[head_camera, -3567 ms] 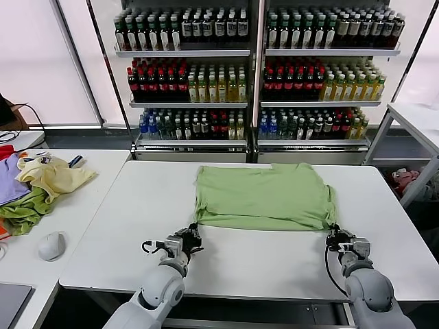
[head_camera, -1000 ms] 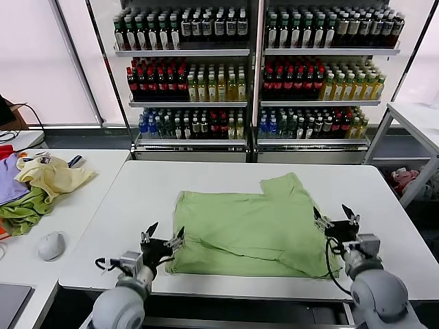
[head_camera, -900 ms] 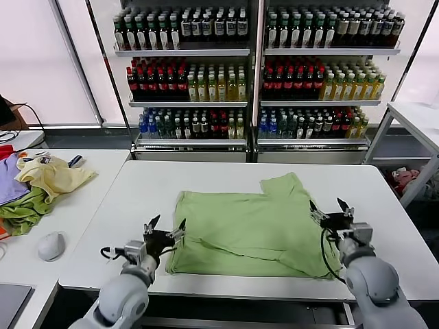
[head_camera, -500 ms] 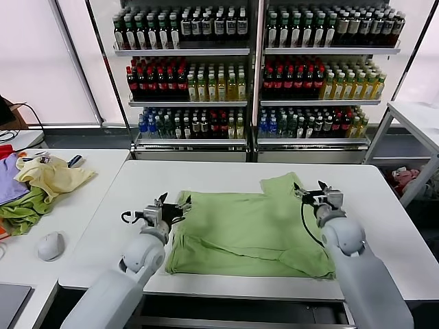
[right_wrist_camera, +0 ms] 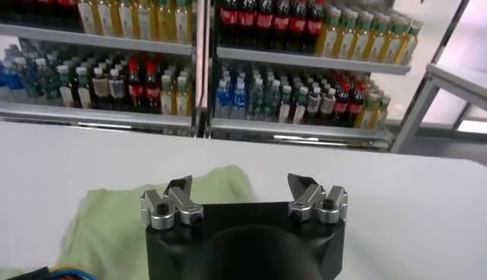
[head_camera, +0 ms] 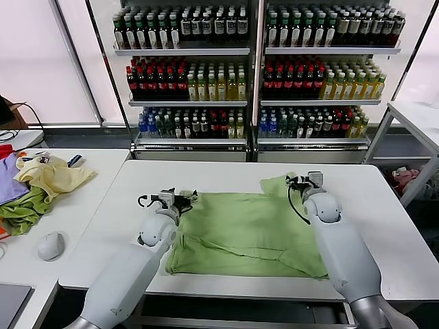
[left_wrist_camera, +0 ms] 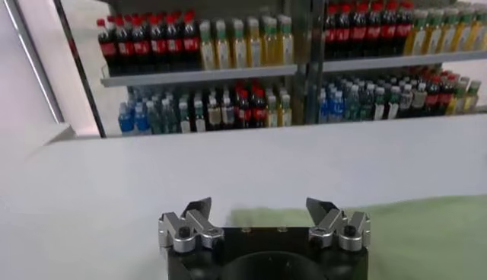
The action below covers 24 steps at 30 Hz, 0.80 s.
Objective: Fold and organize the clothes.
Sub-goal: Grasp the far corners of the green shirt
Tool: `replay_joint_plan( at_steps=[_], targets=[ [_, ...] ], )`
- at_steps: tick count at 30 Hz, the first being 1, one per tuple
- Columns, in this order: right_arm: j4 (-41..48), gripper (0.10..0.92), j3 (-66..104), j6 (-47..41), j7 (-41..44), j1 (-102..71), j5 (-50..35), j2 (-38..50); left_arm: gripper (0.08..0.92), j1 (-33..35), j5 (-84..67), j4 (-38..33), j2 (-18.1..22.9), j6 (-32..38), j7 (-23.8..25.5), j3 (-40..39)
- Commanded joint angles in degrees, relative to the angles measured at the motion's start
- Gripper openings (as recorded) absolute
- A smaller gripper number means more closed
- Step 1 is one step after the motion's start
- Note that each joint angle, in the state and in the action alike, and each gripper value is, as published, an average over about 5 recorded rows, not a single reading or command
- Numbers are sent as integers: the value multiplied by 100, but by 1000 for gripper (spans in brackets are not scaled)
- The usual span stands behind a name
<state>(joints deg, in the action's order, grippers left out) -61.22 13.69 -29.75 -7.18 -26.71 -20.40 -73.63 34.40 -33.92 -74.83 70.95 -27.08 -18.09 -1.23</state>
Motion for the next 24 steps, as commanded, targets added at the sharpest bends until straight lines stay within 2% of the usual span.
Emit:
replay_joint_plan(
  at_steps=[1,4,8,18,24],
  targets=[
    [766,823,-101,-35,3,362,83,-254,823,-255,-16,494,131,-130,5,-85],
    [822,802,-88,-31,54,351,70,-295,818,-208,-23,493,125,-151,-4,-63],
    [880,699,-67,-58,94,342,-60,-338,757,-119,-85,396,96,-133,0,-38],
    [770,431,-66,-165,143,258,-437,-287,472,85,-377,154,51,-93,130,35],
    [426,258,-79,-1,213,42,-443,-150,299,165,-495,-8,-24,183,264,70]
  ],
)
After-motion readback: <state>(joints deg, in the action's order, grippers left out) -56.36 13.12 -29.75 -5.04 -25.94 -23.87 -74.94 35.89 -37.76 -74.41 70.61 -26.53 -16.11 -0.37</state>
